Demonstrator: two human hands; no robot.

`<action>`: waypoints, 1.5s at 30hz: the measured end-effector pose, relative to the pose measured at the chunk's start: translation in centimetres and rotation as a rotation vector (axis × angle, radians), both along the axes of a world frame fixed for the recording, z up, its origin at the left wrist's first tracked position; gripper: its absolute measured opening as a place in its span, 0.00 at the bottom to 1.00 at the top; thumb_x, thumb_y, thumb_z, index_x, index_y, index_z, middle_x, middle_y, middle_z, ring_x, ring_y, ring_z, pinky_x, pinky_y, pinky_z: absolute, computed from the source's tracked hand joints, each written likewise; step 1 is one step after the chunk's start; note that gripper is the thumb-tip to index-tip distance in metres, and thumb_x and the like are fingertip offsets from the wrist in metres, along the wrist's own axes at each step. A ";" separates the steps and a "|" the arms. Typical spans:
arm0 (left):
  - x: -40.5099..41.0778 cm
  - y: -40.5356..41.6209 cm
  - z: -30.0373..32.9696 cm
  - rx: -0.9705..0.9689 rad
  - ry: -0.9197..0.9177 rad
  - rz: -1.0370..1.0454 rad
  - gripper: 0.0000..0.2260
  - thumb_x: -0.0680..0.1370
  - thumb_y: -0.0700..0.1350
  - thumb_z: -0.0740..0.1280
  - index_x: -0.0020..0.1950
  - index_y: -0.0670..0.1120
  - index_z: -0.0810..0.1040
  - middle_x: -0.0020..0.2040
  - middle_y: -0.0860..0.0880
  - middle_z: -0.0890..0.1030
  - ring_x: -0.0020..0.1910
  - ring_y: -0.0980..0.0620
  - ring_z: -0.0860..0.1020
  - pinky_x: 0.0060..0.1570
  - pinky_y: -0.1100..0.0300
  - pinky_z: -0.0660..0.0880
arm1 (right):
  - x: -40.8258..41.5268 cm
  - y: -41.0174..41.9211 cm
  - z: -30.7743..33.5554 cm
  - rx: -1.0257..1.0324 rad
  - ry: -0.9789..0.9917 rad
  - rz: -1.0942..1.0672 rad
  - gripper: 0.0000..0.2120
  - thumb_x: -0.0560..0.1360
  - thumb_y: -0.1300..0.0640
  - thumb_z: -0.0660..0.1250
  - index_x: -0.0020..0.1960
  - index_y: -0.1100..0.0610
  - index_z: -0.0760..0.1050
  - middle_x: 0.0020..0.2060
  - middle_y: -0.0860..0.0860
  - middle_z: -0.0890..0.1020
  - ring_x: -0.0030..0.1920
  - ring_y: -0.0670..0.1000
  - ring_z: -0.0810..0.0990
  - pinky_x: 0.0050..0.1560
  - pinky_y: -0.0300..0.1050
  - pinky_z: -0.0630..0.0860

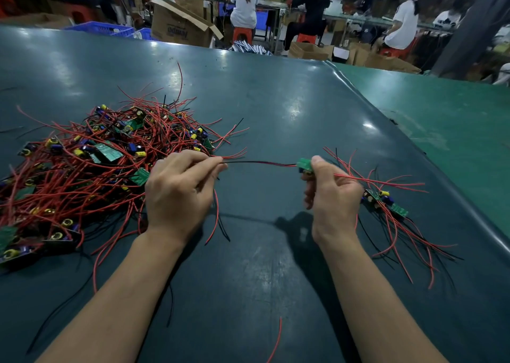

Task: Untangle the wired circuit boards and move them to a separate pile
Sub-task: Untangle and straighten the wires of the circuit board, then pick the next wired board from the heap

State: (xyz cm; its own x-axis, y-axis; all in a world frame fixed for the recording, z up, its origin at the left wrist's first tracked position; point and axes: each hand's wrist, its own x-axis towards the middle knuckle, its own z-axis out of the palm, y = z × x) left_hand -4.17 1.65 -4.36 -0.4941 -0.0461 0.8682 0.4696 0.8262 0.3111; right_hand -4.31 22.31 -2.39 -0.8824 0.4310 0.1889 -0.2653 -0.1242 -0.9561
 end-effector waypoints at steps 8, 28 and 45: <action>0.0 0.1 -0.1 0.002 -0.118 0.210 0.06 0.76 0.46 0.71 0.47 0.44 0.86 0.44 0.47 0.83 0.42 0.41 0.77 0.43 0.48 0.73 | -0.3 2.4 0.2 -0.654 -0.142 -0.242 0.22 0.75 0.37 0.66 0.41 0.57 0.74 0.23 0.46 0.69 0.21 0.45 0.66 0.22 0.35 0.64; 0.2 -1.5 0.8 0.087 -0.272 0.519 0.08 0.77 0.43 0.69 0.55 0.45 0.80 0.48 0.44 0.83 0.52 0.39 0.74 0.51 0.47 0.65 | -0.7 0.4 -1.3 -0.201 -0.160 -0.022 0.16 0.80 0.47 0.64 0.39 0.56 0.77 0.22 0.47 0.71 0.20 0.45 0.65 0.20 0.35 0.60; 1.7 3.0 0.6 -0.093 0.083 -0.284 0.04 0.75 0.40 0.73 0.46 0.40 0.84 0.47 0.46 0.83 0.44 0.44 0.78 0.48 0.52 0.75 | 0.6 -1.5 -0.7 -0.153 -0.093 0.526 0.07 0.72 0.56 0.69 0.40 0.57 0.85 0.39 0.53 0.84 0.32 0.49 0.81 0.24 0.36 0.72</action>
